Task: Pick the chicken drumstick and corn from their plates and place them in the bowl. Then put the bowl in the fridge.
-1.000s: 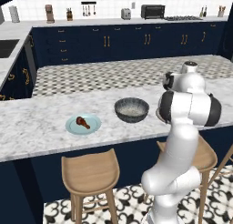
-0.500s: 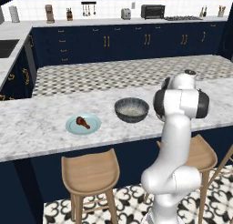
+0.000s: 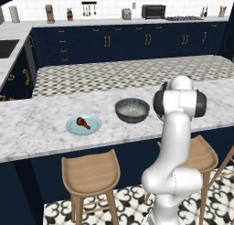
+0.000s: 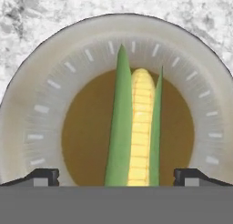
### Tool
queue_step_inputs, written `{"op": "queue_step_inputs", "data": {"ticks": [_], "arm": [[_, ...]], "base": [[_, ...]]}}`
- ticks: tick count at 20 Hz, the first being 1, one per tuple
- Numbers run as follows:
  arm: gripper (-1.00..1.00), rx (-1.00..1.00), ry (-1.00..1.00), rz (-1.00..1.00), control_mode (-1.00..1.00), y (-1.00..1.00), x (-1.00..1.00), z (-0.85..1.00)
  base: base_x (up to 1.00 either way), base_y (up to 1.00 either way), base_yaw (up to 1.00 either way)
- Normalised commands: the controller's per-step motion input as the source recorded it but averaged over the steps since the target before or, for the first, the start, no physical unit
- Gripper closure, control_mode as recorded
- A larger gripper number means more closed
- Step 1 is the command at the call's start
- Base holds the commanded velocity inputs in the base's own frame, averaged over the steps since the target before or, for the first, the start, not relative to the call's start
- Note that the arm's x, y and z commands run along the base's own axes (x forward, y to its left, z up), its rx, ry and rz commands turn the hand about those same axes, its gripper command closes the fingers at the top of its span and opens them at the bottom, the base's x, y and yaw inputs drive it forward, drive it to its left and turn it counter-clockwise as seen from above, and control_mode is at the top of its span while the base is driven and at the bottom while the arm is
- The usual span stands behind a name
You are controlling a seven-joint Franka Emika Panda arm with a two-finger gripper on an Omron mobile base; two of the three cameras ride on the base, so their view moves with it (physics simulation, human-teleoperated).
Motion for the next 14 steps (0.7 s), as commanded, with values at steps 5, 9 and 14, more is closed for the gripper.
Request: {"op": "queue_step_inputs", "data": {"ticks": [5, 9, 14], "arm": [[-1.00, 0.00, 0.01, 0.05, -1.00, -0.39, 0.30, -0.25], [-1.00, 0.01, 0.03, 0.01, -1.00, -0.03, 0.10, -0.29], [-1.00, 0.01, 0.06, 0.00, -1.00, 0.00, 0.09, -0.29]], "base": [[0.00, 0.00, 0.00], [0.00, 0.00, 0.00], [0.00, 0.00, 0.00]]}}
